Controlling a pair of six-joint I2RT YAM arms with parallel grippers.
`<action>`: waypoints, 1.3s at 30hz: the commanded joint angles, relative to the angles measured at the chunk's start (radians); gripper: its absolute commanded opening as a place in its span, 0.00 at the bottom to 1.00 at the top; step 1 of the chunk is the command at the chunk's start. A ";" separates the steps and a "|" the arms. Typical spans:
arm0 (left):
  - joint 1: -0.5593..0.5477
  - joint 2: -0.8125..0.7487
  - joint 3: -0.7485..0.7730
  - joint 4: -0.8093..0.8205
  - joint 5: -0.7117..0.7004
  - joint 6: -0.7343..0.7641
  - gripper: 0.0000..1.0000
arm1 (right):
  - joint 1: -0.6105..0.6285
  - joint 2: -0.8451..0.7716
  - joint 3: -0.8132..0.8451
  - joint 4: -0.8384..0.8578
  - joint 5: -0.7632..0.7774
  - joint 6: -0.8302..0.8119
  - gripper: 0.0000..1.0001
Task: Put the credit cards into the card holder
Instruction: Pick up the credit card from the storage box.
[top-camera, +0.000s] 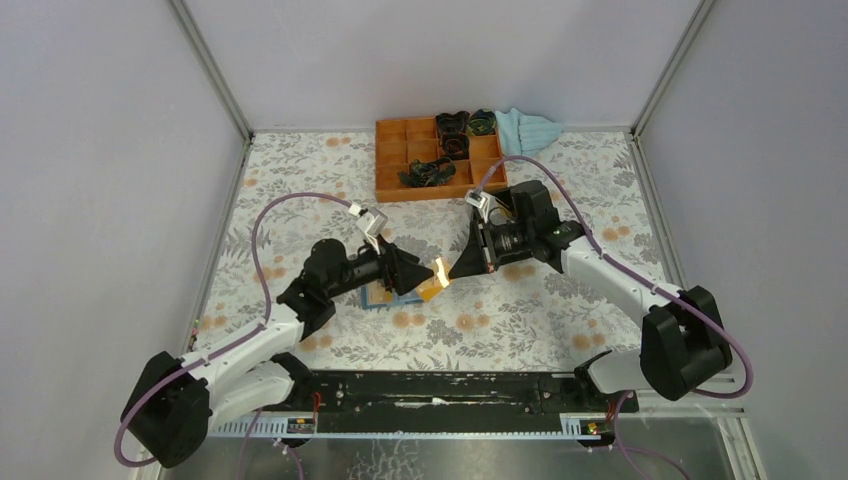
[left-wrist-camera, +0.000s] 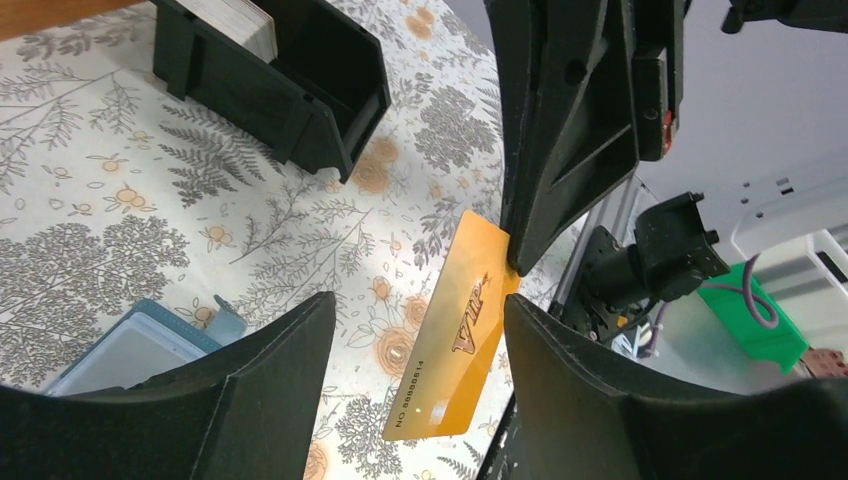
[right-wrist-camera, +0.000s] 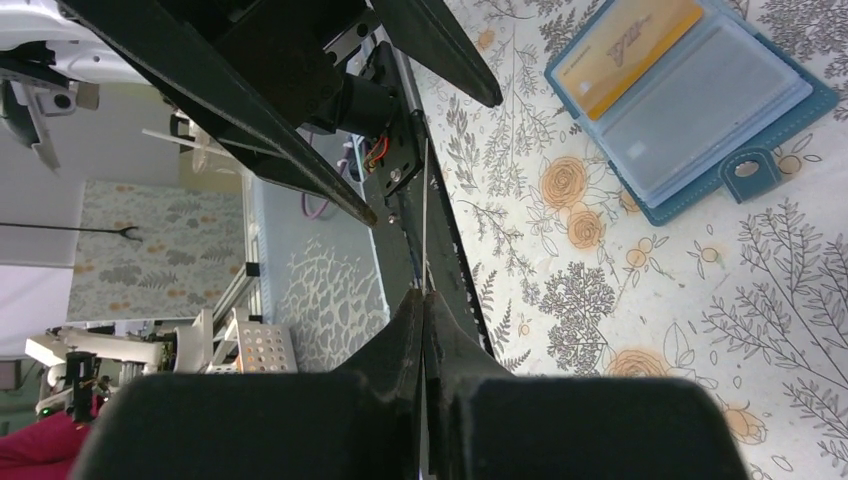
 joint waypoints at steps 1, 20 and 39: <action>0.030 0.011 0.015 0.026 0.120 0.002 0.68 | 0.008 0.017 -0.011 0.078 -0.082 0.016 0.00; 0.063 0.079 0.011 0.046 0.262 -0.036 0.39 | 0.008 0.076 -0.011 0.084 -0.120 -0.012 0.00; 0.063 0.071 0.020 -0.022 0.248 -0.024 0.00 | 0.000 0.105 0.012 0.076 -0.137 -0.028 0.00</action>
